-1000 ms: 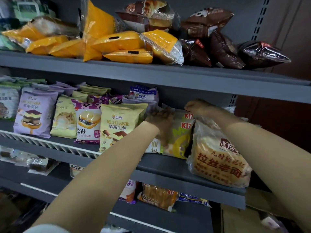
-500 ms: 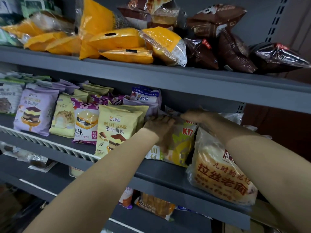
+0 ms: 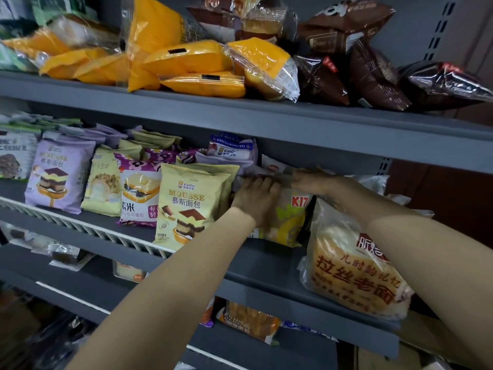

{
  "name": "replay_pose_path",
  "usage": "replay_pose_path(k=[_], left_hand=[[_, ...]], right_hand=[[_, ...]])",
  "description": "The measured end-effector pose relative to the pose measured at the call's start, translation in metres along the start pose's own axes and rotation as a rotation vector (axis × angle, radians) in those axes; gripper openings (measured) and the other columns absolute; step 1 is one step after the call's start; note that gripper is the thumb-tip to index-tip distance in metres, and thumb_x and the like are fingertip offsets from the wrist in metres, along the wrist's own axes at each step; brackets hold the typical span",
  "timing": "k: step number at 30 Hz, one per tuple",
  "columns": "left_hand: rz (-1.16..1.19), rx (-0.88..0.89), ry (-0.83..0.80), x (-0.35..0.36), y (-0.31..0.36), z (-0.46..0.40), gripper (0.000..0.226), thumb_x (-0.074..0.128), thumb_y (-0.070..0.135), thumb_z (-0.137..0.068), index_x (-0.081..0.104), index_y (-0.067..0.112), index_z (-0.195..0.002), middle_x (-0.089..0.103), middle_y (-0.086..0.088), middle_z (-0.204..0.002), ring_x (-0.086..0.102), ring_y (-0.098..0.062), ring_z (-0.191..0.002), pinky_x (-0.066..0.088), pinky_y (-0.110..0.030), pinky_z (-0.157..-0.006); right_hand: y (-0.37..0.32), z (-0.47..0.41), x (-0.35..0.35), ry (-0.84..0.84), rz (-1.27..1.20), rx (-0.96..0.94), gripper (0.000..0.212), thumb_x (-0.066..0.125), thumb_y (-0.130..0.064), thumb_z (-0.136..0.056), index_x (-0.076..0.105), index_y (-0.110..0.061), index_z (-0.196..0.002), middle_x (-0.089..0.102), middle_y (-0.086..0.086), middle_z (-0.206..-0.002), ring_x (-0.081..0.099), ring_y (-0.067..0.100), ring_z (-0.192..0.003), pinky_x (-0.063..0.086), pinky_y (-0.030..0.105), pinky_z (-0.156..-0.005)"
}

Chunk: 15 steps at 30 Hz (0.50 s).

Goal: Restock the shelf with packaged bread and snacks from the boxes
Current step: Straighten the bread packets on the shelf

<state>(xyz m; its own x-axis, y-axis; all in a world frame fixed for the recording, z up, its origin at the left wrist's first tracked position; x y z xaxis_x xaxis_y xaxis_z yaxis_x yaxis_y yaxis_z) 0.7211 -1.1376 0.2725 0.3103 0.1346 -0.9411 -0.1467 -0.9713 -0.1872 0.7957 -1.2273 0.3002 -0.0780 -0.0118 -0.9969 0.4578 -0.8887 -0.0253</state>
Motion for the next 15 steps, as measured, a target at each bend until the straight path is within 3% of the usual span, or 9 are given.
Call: replay_pose_path(k=[2,5,8,11,15], left_hand=[[0.006,0.021,-0.074,0.001,-0.002,-0.001,0.101,0.076,0.042,-0.067,0.02,0.013,-0.145,0.025,-0.01,-0.151,0.024,-0.028,-0.14,0.017,-0.045,-0.116],[0.072,0.024,-0.174,0.001,-0.006,0.002,0.121,0.078,0.051,-0.062,0.001,0.019,-0.15,0.004,-0.005,-0.159,0.0,-0.024,-0.147,0.0,-0.048,-0.119],[0.147,0.027,-0.174,-0.004,-0.004,0.009,0.12,0.075,0.051,-0.064,-0.003,0.022,-0.151,0.0,-0.002,-0.16,-0.006,-0.022,-0.147,-0.005,-0.047,-0.119],[0.234,0.033,-0.107,-0.018,0.004,0.015,0.096,0.067,0.036,-0.075,0.011,0.017,-0.151,0.014,-0.005,-0.157,0.006,-0.022,-0.147,0.003,-0.044,-0.12],[0.595,-0.035,0.087,-0.047,0.019,0.025,0.05,0.05,0.013,-0.083,0.047,0.02,-0.133,0.051,-0.011,-0.136,0.045,-0.032,-0.127,0.036,-0.045,-0.108]], right_hand=[[-0.005,0.003,-0.007,0.083,-0.026,-0.037,0.039,0.041,-0.034,-0.097,0.044,-0.017,-0.132,0.045,0.009,-0.141,0.04,0.026,-0.13,0.03,0.038,-0.108],[-0.011,0.014,-0.016,0.083,-0.144,-0.058,0.029,0.045,-0.023,-0.097,0.055,-0.01,-0.121,0.057,0.01,-0.128,0.052,0.026,-0.114,0.041,0.033,-0.093],[-0.016,0.035,-0.022,0.104,-0.185,-0.064,0.027,0.045,-0.017,-0.097,0.063,-0.005,-0.113,0.062,0.012,-0.12,0.056,0.026,-0.108,0.043,0.03,-0.085],[-0.009,0.062,-0.031,0.238,-0.264,-0.024,0.031,0.042,-0.017,-0.099,0.058,-0.008,-0.124,0.056,0.011,-0.132,0.052,0.026,-0.119,0.039,0.027,-0.09],[0.014,0.11,-0.039,0.388,-0.268,0.044,0.033,0.04,-0.027,-0.099,0.058,-0.014,-0.123,0.058,0.01,-0.131,0.053,0.027,-0.119,0.041,0.034,-0.096]])
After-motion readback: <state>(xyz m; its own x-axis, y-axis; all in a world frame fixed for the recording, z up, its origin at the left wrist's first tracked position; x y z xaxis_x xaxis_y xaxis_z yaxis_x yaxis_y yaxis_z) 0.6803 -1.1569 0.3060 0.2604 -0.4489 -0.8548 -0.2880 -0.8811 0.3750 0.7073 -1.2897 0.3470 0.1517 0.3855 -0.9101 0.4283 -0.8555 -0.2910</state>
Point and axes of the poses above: each hand's wrist, its own z-axis away from the middle knuckle, its own x-axis out of the palm, y = z × x, the point moved 7 cm from there along -z, towards the middle knuckle
